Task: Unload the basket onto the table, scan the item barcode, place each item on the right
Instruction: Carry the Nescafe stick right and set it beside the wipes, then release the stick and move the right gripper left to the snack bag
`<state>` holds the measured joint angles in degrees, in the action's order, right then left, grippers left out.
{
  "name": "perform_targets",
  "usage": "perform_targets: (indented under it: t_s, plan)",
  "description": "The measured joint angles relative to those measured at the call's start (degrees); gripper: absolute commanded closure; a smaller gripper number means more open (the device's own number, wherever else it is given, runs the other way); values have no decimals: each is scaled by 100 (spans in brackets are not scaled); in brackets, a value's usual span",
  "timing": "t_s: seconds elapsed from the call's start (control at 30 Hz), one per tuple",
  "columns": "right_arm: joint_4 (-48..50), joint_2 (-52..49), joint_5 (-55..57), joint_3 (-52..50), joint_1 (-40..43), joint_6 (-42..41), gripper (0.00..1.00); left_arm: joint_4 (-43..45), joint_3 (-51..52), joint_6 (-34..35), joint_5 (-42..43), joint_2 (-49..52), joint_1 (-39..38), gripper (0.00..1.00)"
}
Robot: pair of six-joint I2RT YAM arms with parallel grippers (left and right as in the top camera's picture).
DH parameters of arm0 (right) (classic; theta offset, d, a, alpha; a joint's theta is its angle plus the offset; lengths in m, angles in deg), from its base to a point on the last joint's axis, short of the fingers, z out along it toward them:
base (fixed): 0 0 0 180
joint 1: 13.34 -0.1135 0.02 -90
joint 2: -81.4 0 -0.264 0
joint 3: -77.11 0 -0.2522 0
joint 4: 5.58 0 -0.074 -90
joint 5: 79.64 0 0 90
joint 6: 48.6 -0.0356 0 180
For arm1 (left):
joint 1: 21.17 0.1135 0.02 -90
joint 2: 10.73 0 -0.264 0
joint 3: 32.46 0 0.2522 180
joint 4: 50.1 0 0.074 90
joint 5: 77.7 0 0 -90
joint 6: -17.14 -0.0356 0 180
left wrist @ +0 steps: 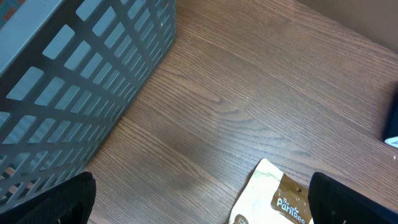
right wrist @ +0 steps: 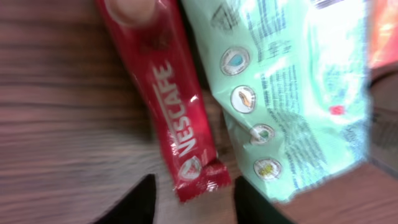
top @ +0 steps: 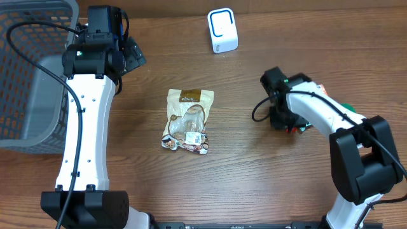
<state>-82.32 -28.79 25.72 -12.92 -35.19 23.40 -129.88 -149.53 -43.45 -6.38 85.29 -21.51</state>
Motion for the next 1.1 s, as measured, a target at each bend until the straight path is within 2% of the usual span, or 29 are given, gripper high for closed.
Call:
perform_targets:
  t_s: [0.1,0.23,0.3,0.4,0.53,0.63,0.83,1.1]
  plan:
    - [-282,31,-328,557,0,11,46,2,0,0,-2,0,0,0]
    - [-162,107,-1255,852,-7,24,45,2,0,0,-2,0,0,0]
    - [101,116,-1843,852,-48,4,40,2,0,0,-2,0,0,0]
    - [680,116,-2516,852,-247,7,27,2,0,0,-2,0,0,0]
    - [1379,116,-2809,855,-713,-55,27,2,0,0,-2,0,0,0]
    - [1952,116,-2699,855,-1228,-177,32,2,0,0,0,0,0,0]
    - [2938,57,-1967,855,-2186,-363,32,2,0,0,-2,0,0,0]
    - [3493,-671,-824,857,-2907,-428,31,2,0,0,-2,0,0,0]
